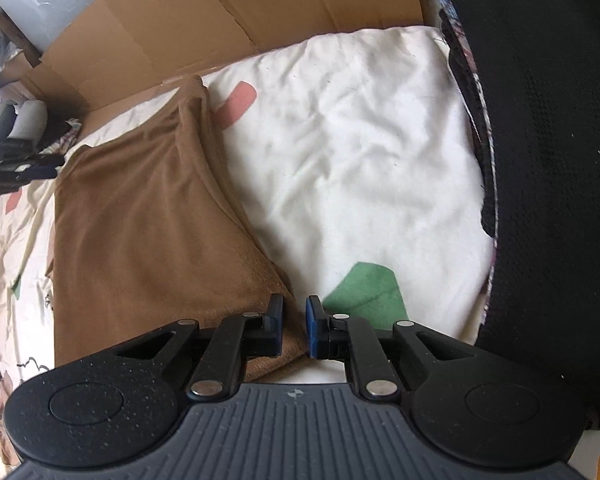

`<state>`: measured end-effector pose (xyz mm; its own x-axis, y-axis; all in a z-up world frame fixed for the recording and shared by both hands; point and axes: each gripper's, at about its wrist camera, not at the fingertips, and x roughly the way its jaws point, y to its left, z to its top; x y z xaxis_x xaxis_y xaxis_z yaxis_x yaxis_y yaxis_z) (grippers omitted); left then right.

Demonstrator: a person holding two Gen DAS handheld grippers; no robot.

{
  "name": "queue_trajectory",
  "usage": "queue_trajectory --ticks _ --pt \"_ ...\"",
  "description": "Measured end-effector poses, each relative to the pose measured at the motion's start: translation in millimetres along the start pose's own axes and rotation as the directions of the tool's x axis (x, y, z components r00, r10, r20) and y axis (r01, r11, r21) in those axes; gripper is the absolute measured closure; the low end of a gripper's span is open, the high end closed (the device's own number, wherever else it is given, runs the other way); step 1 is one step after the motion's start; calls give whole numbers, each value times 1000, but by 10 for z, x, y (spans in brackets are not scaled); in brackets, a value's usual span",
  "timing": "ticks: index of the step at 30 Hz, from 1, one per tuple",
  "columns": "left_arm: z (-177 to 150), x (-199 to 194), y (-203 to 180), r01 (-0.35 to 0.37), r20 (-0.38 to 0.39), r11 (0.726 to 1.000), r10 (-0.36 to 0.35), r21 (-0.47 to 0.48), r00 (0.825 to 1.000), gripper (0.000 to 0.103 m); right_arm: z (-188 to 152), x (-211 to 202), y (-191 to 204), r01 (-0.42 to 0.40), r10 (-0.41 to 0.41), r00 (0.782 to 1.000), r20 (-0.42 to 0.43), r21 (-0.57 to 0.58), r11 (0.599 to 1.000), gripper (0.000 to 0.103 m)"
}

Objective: Fold clothes
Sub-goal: 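Move both open tools over the folded edge of the brown shirt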

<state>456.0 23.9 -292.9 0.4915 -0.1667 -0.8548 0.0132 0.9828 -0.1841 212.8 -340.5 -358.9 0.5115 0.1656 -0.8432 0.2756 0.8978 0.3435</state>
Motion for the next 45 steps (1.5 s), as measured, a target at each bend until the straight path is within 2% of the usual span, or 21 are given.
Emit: queue_trajectory --ticks 5,11,18,21,24,28,30,32,34,37,41,45 --pt "-109 50 261 -12 -17 999 11 -52 1000 73 -25 -2 18 12 -12 1000 -10 -12 1000 92" --pt "-212 311 405 -4 -31 994 1 -110 1000 73 6 -18 35 18 -19 999 -36 -21 1000 92" --pt "-208 404 462 21 -25 993 -24 -115 999 76 39 -148 57 0 -2 999 -39 -47 999 92" --pt "-216 336 511 26 -30 992 -30 -124 999 66 31 -190 58 -24 22 999 -35 -44 999 90" --pt "-244 206 554 29 -34 992 -33 -126 999 66 41 -226 66 -38 37 999 -18 -45 998 90" --pt "-344 -119 559 46 10 993 -45 -104 999 66 80 -214 84 -62 62 998 -5 -35 997 90" --pt "-453 -260 541 62 12 993 -61 -103 998 65 100 -186 107 -61 61 998 -9 -41 997 89" --pt "-573 -384 523 78 10 991 -78 -108 997 60 119 -163 145 -56 55 998 -14 -57 997 83" --pt "-693 -508 505 95 8 989 -94 -112 995 56 139 -158 190 -49 49 999 -4 -79 996 68" --pt "-916 -624 477 109 -5 983 -111 -151 994 56 174 -145 262 -50 51 999 5 -106 993 68" --pt "-1205 -703 485 131 -60 959 -151 -251 987 56 190 -92 324 -44 45 999 5 -132 990 68" --pt "-1435 -786 401 121 -92 963 -147 -240 985 55 177 -31 336 -33 33 999 0 -134 990 68"
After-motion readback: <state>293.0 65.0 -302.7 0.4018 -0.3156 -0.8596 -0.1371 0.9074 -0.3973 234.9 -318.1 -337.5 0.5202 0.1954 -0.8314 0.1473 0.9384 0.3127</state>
